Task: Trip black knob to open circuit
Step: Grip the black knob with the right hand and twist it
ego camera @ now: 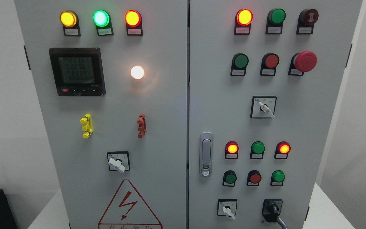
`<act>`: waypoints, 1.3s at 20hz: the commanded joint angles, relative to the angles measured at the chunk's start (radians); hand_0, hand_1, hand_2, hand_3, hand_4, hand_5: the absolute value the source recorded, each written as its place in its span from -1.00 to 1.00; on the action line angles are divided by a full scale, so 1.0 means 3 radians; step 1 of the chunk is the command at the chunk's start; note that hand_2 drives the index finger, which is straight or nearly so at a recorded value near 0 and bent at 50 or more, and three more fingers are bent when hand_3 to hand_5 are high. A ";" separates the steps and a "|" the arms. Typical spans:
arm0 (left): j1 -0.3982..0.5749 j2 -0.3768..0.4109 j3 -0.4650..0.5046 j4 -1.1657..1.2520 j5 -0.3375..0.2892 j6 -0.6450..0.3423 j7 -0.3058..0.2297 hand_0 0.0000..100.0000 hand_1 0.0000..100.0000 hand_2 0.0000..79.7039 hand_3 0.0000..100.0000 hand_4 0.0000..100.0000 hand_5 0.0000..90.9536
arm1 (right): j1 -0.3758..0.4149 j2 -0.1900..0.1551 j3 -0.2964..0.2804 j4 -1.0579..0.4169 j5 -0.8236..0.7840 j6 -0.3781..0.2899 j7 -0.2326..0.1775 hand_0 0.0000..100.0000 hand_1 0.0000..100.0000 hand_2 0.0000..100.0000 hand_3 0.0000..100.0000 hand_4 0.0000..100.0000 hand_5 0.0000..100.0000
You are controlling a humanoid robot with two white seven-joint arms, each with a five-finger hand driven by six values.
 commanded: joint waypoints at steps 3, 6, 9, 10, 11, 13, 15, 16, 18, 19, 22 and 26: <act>0.0000 0.0000 -0.0003 -0.0054 0.0000 0.0001 0.0002 -0.76 -0.22 -1.00 -1.00 -1.00 -1.00 | -0.0006 0.0010 0.0072 -0.0013 0.0000 -0.0008 0.0016 -1.00 -1.00 -0.93 1.00 1.00 1.00; 0.0000 0.0000 0.0003 -0.0054 0.0000 0.0001 0.0002 -0.76 -0.22 -1.00 -1.00 -1.00 -1.00 | -0.0006 0.0010 0.0072 -0.0013 0.0000 -0.0008 0.0016 -1.00 -1.00 -0.93 1.00 1.00 1.00; 0.0000 0.0000 0.0003 -0.0054 0.0000 0.0001 0.0002 -0.76 -0.22 -1.00 -1.00 -1.00 -1.00 | -0.0011 0.0010 0.0072 -0.0013 0.0000 -0.0008 0.0016 -1.00 -1.00 -0.92 1.00 1.00 1.00; 0.0000 0.0000 0.0003 -0.0054 0.0000 0.0001 0.0002 -0.76 -0.22 -1.00 -1.00 -1.00 -1.00 | -0.0011 0.0010 0.0072 -0.0013 0.0000 -0.0008 0.0016 -1.00 -1.00 -0.92 1.00 1.00 1.00; 0.0000 0.0000 -0.0003 -0.0054 0.0000 0.0001 0.0002 -0.76 -0.22 -1.00 -1.00 -1.00 -1.00 | -0.0006 0.0010 0.0072 -0.0013 0.0000 -0.0013 0.0016 -1.00 -1.00 -0.92 1.00 1.00 1.00; 0.0000 0.0000 -0.0003 -0.0054 0.0000 0.0001 0.0002 -0.76 -0.22 -1.00 -1.00 -1.00 -1.00 | -0.0006 0.0010 0.0077 -0.0028 0.0000 -0.0013 0.0021 -1.00 -1.00 -0.92 1.00 1.00 1.00; 0.0000 0.0000 -0.0003 -0.0054 0.0000 0.0001 0.0002 -0.76 -0.22 -1.00 -1.00 -1.00 -1.00 | -0.0006 0.0010 0.0072 -0.0028 0.0000 -0.0013 0.0027 -1.00 -1.00 -0.92 1.00 1.00 1.00; 0.0000 0.0000 0.0003 -0.0054 0.0000 0.0001 0.0002 -0.76 -0.22 -1.00 -1.00 -1.00 -1.00 | -0.0006 0.0010 0.0072 -0.0033 0.0000 -0.0013 0.0027 -1.00 -1.00 -0.92 1.00 1.00 1.00; 0.0000 0.0000 0.0003 -0.0054 0.0000 0.0001 0.0002 -0.76 -0.22 -1.00 -1.00 -1.00 -1.00 | -0.0006 0.0010 0.0077 -0.0033 0.0000 -0.0018 0.0027 -1.00 -1.00 -0.92 1.00 1.00 1.00; 0.0000 0.0000 0.0003 -0.0054 0.0000 0.0001 0.0002 -0.76 -0.22 -1.00 -1.00 -1.00 -1.00 | -0.0006 0.0010 0.0077 -0.0033 0.0000 -0.0018 0.0027 -1.00 -1.00 -0.92 1.00 1.00 1.00; 0.0000 0.0000 0.0003 -0.0054 0.0000 0.0001 0.0002 -0.76 -0.22 -1.00 -1.00 -1.00 -1.00 | -0.0006 0.0010 0.0077 -0.0033 0.0000 -0.0018 0.0027 -1.00 -1.00 -0.91 1.00 1.00 1.00; 0.0000 0.0000 -0.0003 -0.0054 0.0000 0.0001 0.0002 -0.76 -0.22 -1.00 -1.00 -1.00 -1.00 | -0.0006 0.0010 0.0113 -0.0033 0.0000 -0.0018 0.0032 -1.00 -1.00 -0.91 1.00 1.00 1.00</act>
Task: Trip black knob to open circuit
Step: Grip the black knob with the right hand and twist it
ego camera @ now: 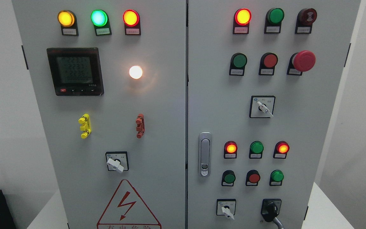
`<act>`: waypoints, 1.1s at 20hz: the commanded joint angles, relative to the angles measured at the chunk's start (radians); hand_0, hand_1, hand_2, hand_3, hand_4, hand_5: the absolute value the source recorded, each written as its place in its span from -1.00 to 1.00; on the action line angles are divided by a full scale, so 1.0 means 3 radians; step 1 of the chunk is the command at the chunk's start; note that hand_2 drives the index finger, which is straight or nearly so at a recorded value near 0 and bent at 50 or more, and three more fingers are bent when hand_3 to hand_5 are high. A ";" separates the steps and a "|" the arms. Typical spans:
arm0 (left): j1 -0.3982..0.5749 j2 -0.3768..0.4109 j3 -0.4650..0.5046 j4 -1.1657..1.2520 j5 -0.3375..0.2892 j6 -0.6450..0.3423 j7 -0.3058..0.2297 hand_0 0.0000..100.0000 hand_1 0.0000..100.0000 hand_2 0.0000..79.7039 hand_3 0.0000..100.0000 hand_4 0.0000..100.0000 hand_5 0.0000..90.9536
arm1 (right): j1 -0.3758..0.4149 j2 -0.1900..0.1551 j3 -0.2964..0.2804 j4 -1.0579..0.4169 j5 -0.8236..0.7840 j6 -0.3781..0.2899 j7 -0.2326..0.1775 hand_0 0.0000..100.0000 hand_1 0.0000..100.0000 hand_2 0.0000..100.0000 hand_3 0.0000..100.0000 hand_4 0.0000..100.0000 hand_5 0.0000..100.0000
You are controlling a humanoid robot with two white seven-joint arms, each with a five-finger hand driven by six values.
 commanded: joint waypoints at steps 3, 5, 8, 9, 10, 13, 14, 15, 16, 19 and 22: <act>0.0000 0.0000 -0.0003 -0.0054 0.0000 0.0001 0.0002 -0.76 -0.22 -1.00 -1.00 -1.00 -1.00 | 0.0000 0.0002 0.0045 -0.0010 0.0000 -0.0002 0.0007 -1.00 -1.00 -0.91 1.00 1.00 1.00; 0.0000 0.0000 0.0003 -0.0054 0.0000 0.0001 0.0002 -0.76 -0.22 -1.00 -1.00 -1.00 -1.00 | -0.0005 0.0002 0.0046 -0.0010 0.0000 -0.0002 0.0007 -1.00 -1.00 -0.91 1.00 1.00 1.00; 0.0000 0.0000 -0.0003 -0.0054 0.0000 0.0001 0.0002 -0.76 -0.22 -1.00 -1.00 -1.00 -1.00 | -0.0005 0.0002 0.0046 -0.0010 -0.0005 -0.0002 0.0007 -1.00 -1.00 -0.90 1.00 1.00 1.00; 0.0000 0.0000 -0.0003 -0.0054 0.0000 0.0001 0.0002 -0.76 -0.22 -1.00 -1.00 -1.00 -1.00 | -0.0010 0.0002 0.0046 -0.0010 -0.0005 -0.0002 0.0007 -1.00 -1.00 -0.90 1.00 1.00 1.00; 0.0000 0.0000 0.0003 -0.0054 0.0000 0.0001 0.0002 -0.76 -0.22 -1.00 -1.00 -1.00 -1.00 | -0.0010 0.0002 0.0046 -0.0010 -0.0005 0.0003 0.0007 -1.00 -1.00 -0.90 1.00 1.00 1.00; -0.0005 0.0000 0.0003 -0.0054 0.0000 0.0001 0.0002 -0.76 -0.22 -1.00 -1.00 -1.00 -1.00 | -0.0021 0.0002 0.0046 -0.0010 -0.0005 -0.0002 0.0007 -1.00 -1.00 -0.90 1.00 1.00 1.00; 0.0000 0.0000 -0.0003 -0.0054 0.0000 0.0001 0.0002 -0.76 -0.22 -1.00 -1.00 -1.00 -1.00 | -0.0021 0.0002 0.0046 -0.0010 -0.0005 -0.0002 0.0007 -1.00 -1.00 -0.90 1.00 1.00 1.00; 0.0000 0.0000 -0.0003 -0.0054 0.0000 0.0001 0.0002 -0.76 -0.22 -1.00 -1.00 -1.00 -1.00 | -0.0021 0.0007 0.0046 -0.0010 -0.0005 -0.0002 0.0007 -1.00 -1.00 -0.90 1.00 1.00 1.00; 0.0000 0.0000 -0.0003 -0.0054 0.0000 0.0001 0.0002 -0.76 -0.22 -1.00 -1.00 -1.00 -1.00 | -0.0021 0.0007 0.0046 -0.0010 -0.0005 -0.0002 0.0007 -1.00 -1.00 -0.90 1.00 1.00 1.00; 0.0000 0.0000 0.0003 -0.0054 0.0000 0.0001 0.0002 -0.76 -0.22 -1.00 -1.00 -1.00 -1.00 | -0.0021 0.0007 0.0046 -0.0010 -0.0005 -0.0002 0.0007 -1.00 -1.00 -0.90 1.00 1.00 1.00; 0.0000 0.0000 0.0003 -0.0054 0.0000 0.0001 0.0002 -0.76 -0.22 -1.00 -1.00 -1.00 -1.00 | -0.0021 0.0007 0.0046 -0.0010 -0.0005 -0.0002 0.0007 -1.00 -1.00 -0.90 1.00 1.00 1.00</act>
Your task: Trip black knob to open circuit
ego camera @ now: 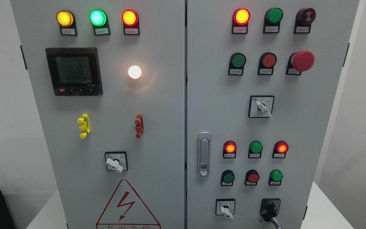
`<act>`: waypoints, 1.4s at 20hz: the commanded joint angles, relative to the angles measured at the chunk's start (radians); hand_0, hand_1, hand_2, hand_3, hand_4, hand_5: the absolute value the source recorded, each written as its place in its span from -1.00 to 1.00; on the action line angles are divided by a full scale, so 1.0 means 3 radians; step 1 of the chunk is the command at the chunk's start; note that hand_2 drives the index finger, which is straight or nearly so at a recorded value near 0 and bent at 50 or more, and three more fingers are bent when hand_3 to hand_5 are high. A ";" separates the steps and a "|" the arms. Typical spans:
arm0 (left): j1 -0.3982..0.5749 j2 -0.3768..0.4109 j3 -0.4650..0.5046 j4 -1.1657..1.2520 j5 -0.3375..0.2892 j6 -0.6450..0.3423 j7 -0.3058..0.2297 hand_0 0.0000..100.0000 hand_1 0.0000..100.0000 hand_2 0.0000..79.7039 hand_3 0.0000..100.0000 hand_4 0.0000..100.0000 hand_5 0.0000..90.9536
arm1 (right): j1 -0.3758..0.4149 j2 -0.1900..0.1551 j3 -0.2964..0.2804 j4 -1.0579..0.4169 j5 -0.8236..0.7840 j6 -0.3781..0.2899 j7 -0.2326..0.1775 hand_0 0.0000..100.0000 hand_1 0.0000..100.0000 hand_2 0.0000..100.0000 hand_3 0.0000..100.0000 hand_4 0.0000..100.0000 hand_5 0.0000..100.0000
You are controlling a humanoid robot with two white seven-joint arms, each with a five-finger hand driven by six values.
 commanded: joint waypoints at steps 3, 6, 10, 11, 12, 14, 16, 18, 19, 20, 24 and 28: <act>0.0000 0.0000 0.0002 -0.0054 0.0000 0.0001 0.0002 -0.76 -0.22 -1.00 -1.00 -1.00 -1.00 | -0.0008 0.0003 0.0018 -0.0009 -0.0051 -0.0002 0.0002 -1.00 -1.00 -0.90 1.00 1.00 1.00; 0.0000 0.0000 0.0002 -0.0054 0.0000 0.0001 0.0002 -0.76 -0.22 -1.00 -1.00 -1.00 -1.00 | -0.0008 0.0003 0.0049 -0.0009 -0.0067 -0.0002 0.0002 -1.00 -1.00 -0.90 1.00 1.00 1.00; 0.0000 0.0000 0.0002 -0.0054 0.0000 0.0001 0.0002 -0.76 -0.22 -1.00 -1.00 -1.00 -1.00 | -0.0008 0.0003 0.0049 -0.0009 -0.0067 -0.0002 0.0007 -1.00 -1.00 -0.89 1.00 1.00 1.00; 0.0000 0.0000 -0.0003 -0.0054 0.0000 0.0001 0.0002 -0.76 -0.22 -1.00 -1.00 -1.00 -1.00 | -0.0013 0.0003 0.0049 -0.0004 -0.0067 -0.0002 0.0002 -1.00 -1.00 -0.89 1.00 1.00 1.00; -0.0005 0.0000 0.0002 -0.0054 0.0000 0.0001 0.0002 -0.76 -0.22 -1.00 -1.00 -1.00 -1.00 | -0.0013 0.0003 0.0049 -0.0009 -0.0067 -0.0002 0.0007 -1.00 -1.00 -0.89 1.00 1.00 1.00; 0.0000 0.0000 0.0002 -0.0054 0.0000 0.0001 0.0002 -0.76 -0.22 -1.00 -1.00 -1.00 -1.00 | -0.0013 0.0003 0.0049 -0.0009 -0.0067 -0.0002 0.0002 -1.00 -1.00 -0.89 1.00 1.00 1.00; 0.0000 0.0000 -0.0003 -0.0054 0.0000 0.0001 0.0002 -0.76 -0.22 -1.00 -1.00 -1.00 -1.00 | -0.0023 0.0008 0.0049 -0.0009 -0.0067 -0.0007 0.0002 -1.00 -1.00 -0.89 1.00 1.00 1.00; 0.0000 0.0000 -0.0003 -0.0054 0.0000 0.0001 0.0002 -0.76 -0.22 -1.00 -1.00 -1.00 -1.00 | -0.0028 0.0013 0.0054 -0.0009 -0.0067 -0.0012 0.0002 -1.00 -1.00 -0.89 1.00 1.00 1.00; 0.0000 0.0000 0.0002 -0.0054 0.0000 0.0001 0.0002 -0.76 -0.22 -1.00 -1.00 -1.00 -1.00 | -0.0029 0.0008 0.0054 -0.0009 -0.0067 -0.0017 0.0007 -1.00 -1.00 -0.89 1.00 1.00 1.00; 0.0000 0.0000 0.0002 -0.0054 0.0000 0.0001 0.0002 -0.76 -0.22 -1.00 -1.00 -1.00 -1.00 | -0.0023 0.0013 0.0054 -0.0009 -0.0067 -0.0017 0.0002 -1.00 -1.00 -0.89 1.00 1.00 1.00; 0.0000 0.0000 -0.0003 -0.0054 0.0000 0.0001 0.0002 -0.76 -0.22 -1.00 -1.00 -1.00 -1.00 | -0.0029 0.0013 0.0054 -0.0009 -0.0067 -0.0017 0.0002 -1.00 -1.00 -0.89 1.00 1.00 1.00; 0.0000 0.0000 -0.0003 -0.0054 0.0000 0.0001 0.0002 -0.76 -0.22 -1.00 -1.00 -1.00 -1.00 | -0.0029 0.0013 0.0054 -0.0009 -0.0067 -0.0023 0.0002 -1.00 -1.00 -0.88 1.00 1.00 1.00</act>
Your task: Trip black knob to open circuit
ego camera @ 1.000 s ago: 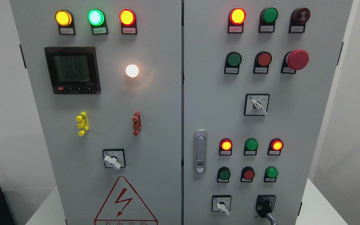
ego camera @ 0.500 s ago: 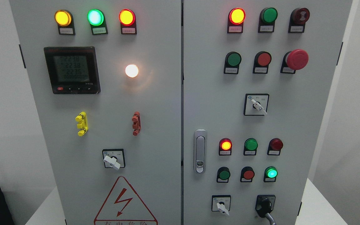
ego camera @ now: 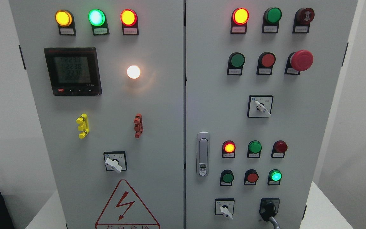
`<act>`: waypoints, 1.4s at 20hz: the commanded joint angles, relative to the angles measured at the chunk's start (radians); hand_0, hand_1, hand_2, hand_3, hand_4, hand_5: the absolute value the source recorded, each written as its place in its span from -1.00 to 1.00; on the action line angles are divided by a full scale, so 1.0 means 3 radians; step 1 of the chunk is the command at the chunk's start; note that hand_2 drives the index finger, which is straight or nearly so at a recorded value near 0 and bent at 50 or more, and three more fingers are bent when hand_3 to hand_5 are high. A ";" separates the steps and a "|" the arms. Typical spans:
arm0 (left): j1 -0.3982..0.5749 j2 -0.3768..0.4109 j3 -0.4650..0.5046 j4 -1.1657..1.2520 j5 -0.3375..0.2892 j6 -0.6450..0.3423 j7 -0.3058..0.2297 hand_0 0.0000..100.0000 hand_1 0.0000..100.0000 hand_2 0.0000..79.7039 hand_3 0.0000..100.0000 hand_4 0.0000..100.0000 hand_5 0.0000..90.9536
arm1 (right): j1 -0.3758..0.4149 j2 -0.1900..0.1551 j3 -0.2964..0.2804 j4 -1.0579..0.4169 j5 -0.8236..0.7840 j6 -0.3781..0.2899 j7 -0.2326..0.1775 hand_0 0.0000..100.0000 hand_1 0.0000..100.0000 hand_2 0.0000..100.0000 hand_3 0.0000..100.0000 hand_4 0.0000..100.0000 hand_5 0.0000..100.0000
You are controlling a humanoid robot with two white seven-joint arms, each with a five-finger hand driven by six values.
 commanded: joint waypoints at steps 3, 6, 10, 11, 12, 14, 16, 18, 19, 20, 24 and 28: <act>0.0000 0.0000 0.0002 -0.0054 0.0000 0.0001 0.0002 -0.76 -0.22 -1.00 -1.00 -1.00 -1.00 | -0.0003 0.0000 0.0007 -0.0004 0.0000 -0.0025 0.0007 -1.00 -1.00 -0.88 1.00 1.00 1.00; 0.0000 0.0000 0.0002 -0.0054 0.0000 0.0001 0.0002 -0.76 -0.22 -1.00 -1.00 -1.00 -1.00 | -0.0003 0.0005 0.0007 -0.0004 -0.0005 -0.0025 0.0002 -1.00 -1.00 -0.88 1.00 1.00 1.00; 0.0000 0.0000 0.0002 -0.0054 0.0000 0.0001 0.0002 -0.76 -0.22 -1.00 -1.00 -1.00 -1.00 | 0.0002 0.0005 0.0007 -0.0019 -0.0006 -0.0025 0.0007 -1.00 -1.00 -0.87 1.00 1.00 1.00; 0.0000 0.0000 0.0002 -0.0054 0.0000 0.0001 0.0002 -0.76 -0.22 -1.00 -1.00 -1.00 -1.00 | 0.0002 0.0005 0.0007 -0.0019 -0.0006 -0.0025 0.0002 -1.00 -1.00 -0.87 1.00 1.00 1.00; 0.0000 0.0000 0.0002 -0.0054 0.0000 0.0001 0.0002 -0.76 -0.22 -1.00 -1.00 -1.00 -1.00 | 0.0002 0.0005 0.0007 -0.0019 -0.0006 -0.0025 0.0007 -1.00 -1.00 -0.87 1.00 1.00 1.00; 0.0000 0.0000 0.0002 -0.0054 0.0000 0.0001 0.0002 -0.76 -0.22 -1.00 -1.00 -1.00 -1.00 | 0.0002 0.0005 0.0007 -0.0019 -0.0006 -0.0025 0.0002 -1.00 -1.00 -0.87 1.00 1.00 1.00; 0.0000 0.0000 0.0002 -0.0054 0.0000 0.0001 0.0002 -0.76 -0.22 -1.00 -1.00 -1.00 -1.00 | 0.0002 0.0005 0.0007 -0.0019 -0.0006 -0.0025 0.0002 -1.00 -1.00 -0.87 1.00 1.00 1.00; 0.0000 0.0000 -0.0003 -0.0054 0.0000 0.0001 0.0002 -0.76 -0.22 -1.00 -1.00 -1.00 -1.00 | 0.0007 0.0005 0.0007 -0.0014 -0.0006 -0.0025 0.0002 -1.00 -1.00 -0.87 1.00 1.00 1.00; 0.0000 0.0000 0.0002 -0.0054 0.0000 0.0001 0.0002 -0.76 -0.22 -1.00 -1.00 -1.00 -1.00 | 0.0007 0.0005 0.0007 -0.0014 -0.0006 -0.0025 0.0002 -1.00 -1.00 -0.87 1.00 1.00 1.00; 0.0000 0.0000 -0.0003 -0.0054 0.0000 0.0001 0.0002 -0.76 -0.22 -1.00 -1.00 -1.00 -1.00 | 0.0007 0.0005 0.0007 -0.0014 -0.0006 -0.0025 0.0002 -1.00 -1.00 -0.87 1.00 1.00 1.00; 0.0000 0.0000 0.0002 -0.0054 0.0000 0.0001 0.0002 -0.76 -0.22 -1.00 -1.00 -1.00 -1.00 | 0.0012 0.0000 0.0007 -0.0014 -0.0006 -0.0025 0.0002 -1.00 -1.00 -0.86 1.00 1.00 1.00; 0.0000 0.0000 -0.0003 -0.0054 0.0000 0.0001 0.0002 -0.76 -0.22 -1.00 -1.00 -1.00 -1.00 | 0.0012 0.0000 0.0002 -0.0009 -0.0011 -0.0025 0.0002 -1.00 -1.00 -0.86 1.00 1.00 1.00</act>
